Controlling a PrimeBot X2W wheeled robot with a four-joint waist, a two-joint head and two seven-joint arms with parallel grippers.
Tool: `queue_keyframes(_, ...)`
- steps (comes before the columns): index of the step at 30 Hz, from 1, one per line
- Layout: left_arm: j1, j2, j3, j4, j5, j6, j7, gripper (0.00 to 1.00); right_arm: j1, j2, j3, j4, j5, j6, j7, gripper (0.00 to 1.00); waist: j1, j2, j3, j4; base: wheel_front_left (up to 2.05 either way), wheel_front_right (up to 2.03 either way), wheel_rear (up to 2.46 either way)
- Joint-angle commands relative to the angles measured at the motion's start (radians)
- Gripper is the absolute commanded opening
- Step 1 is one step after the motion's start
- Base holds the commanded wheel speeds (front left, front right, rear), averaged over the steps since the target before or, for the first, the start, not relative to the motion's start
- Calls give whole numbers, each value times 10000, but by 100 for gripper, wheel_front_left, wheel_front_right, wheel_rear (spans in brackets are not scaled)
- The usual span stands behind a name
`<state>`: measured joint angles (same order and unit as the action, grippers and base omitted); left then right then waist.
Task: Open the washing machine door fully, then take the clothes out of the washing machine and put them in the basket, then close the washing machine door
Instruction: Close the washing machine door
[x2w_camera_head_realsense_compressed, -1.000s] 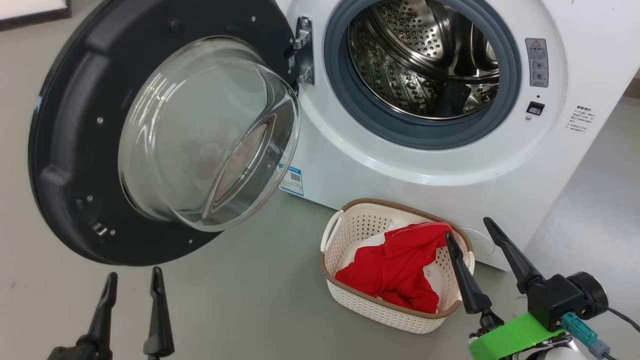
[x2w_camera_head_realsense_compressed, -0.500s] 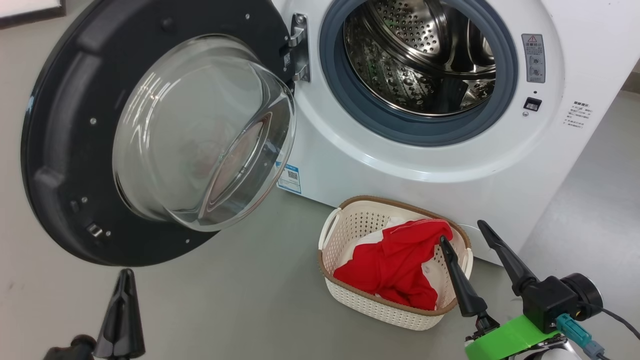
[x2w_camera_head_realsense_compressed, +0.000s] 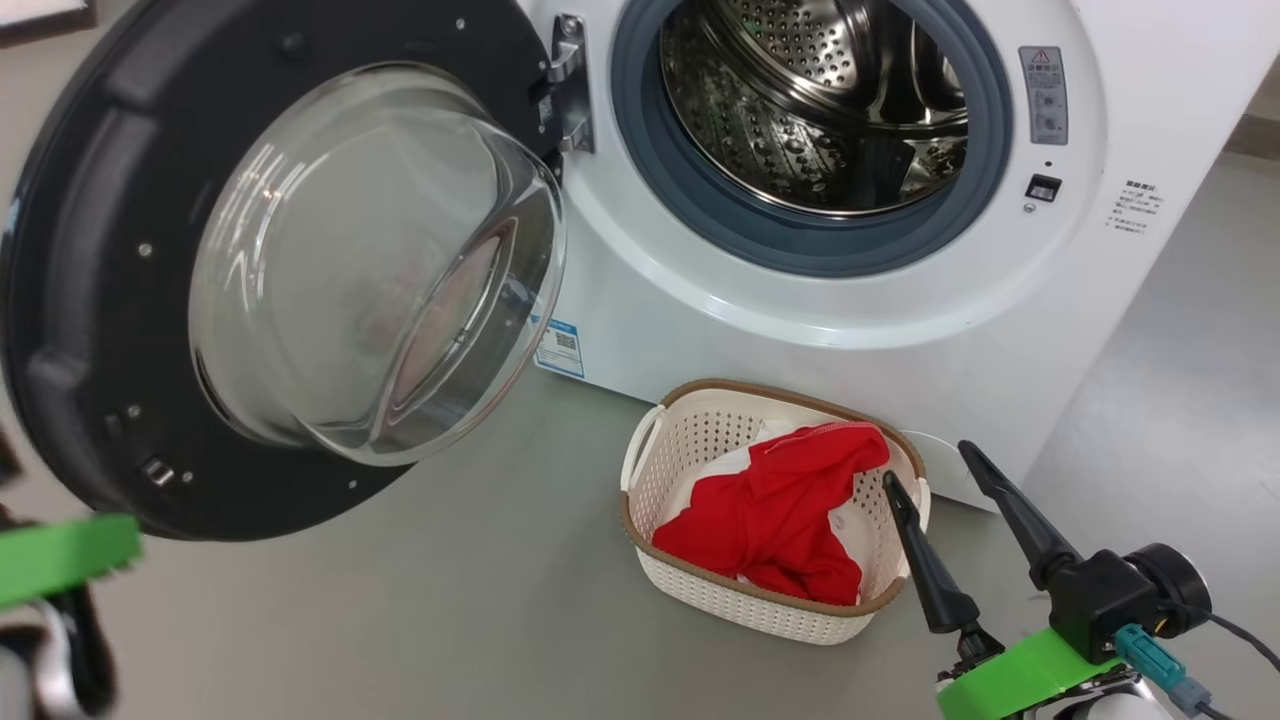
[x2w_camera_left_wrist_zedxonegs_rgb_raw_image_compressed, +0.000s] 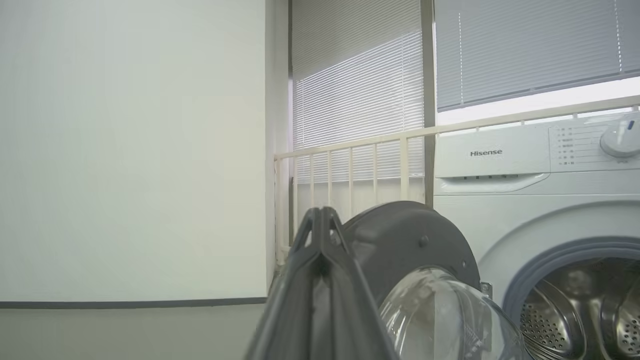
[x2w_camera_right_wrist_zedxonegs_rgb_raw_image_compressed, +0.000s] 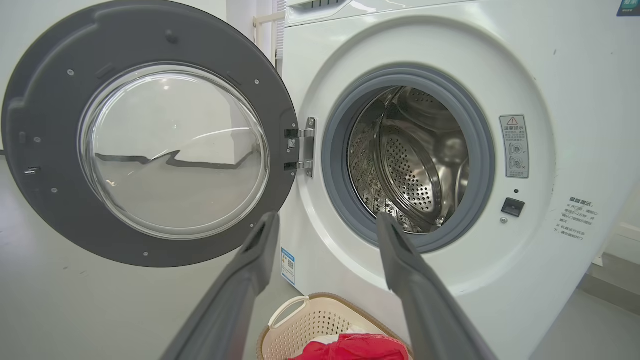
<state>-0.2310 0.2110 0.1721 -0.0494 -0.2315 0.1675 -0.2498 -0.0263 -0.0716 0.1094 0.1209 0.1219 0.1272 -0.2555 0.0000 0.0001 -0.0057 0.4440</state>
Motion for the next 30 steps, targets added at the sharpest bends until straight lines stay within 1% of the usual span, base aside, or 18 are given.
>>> queue_keyframes(1,-778,486,588,-45,-136,67,-82,0,-491,-171,226,-213,-31,35,-63,100,0,-1,94,-114,0,0,0)
queue_keyframes(4,-1718,723,1120,590,-621,-49,-103,0,-560,-258,211,-213,-39,35,-63,100,0,-1,186,-214,0,0,0)
queue_keyframes(7,-2665,723,1554,1500,-1423,-282,-109,0,-576,-329,152,-192,-52,35,-63,100,0,-1,265,-251,0,0,0)
queue_keyframes(10,-3566,784,2027,2856,-2396,-505,152,0,-601,-341,140,-145,-110,35,-63,100,0,-1,372,-304,0,0,0)
queue_keyframes(12,-4158,865,2384,3840,-3021,-552,480,0,-629,-331,150,-125,-132,35,-63,100,0,-1,420,-337,0,0,0)
queue_keyframes(17,-5371,1171,3135,5888,-4413,-641,1636,0,-675,-329,201,-22,-139,35,-63,100,0,-1,503,-442,0,0,0)
queue_keyframes(22,-6230,1536,3552,7487,-5464,-787,3104,0,-715,-393,199,79,-138,35,-63,100,0,-1,548,-553,0,0,0)
queue_keyframes(28,-6719,1855,3525,8626,-6145,-1014,4939,0,-670,-391,347,225,-106,35,-63,100,0,-1,492,-652,0,0,0)
queue_keyframes(30,-6821,1853,3535,8894,-6381,-1096,5490,0,-678,-414,430,264,-84,35,-63,100,0,-1,483,-680,0,0,0)
